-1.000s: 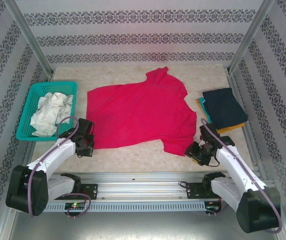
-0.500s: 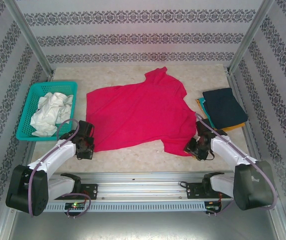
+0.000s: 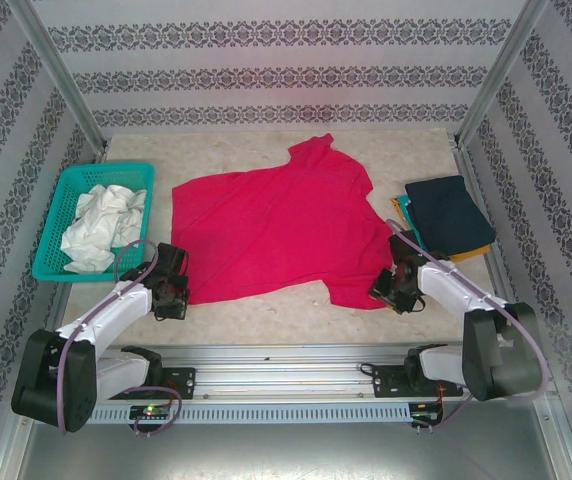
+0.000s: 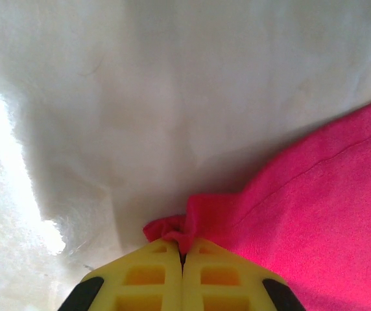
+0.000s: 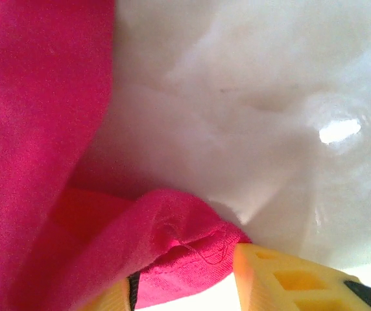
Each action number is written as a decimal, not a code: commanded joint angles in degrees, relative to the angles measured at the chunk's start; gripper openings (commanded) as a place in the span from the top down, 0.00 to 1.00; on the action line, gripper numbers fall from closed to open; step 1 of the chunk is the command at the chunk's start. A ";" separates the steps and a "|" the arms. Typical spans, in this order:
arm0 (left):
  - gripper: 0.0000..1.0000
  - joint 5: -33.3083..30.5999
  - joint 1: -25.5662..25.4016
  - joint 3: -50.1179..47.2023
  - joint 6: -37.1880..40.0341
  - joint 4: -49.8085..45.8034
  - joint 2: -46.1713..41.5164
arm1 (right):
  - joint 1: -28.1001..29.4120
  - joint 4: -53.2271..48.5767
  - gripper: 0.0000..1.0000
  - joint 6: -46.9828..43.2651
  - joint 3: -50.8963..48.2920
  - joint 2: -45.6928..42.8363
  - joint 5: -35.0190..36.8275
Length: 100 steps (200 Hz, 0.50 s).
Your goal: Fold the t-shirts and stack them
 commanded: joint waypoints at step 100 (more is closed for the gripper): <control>1.00 -0.32 0.56 0.18 0.48 -4.48 -2.41 | 1.63 -10.35 1.00 2.69 -0.49 -15.28 1.25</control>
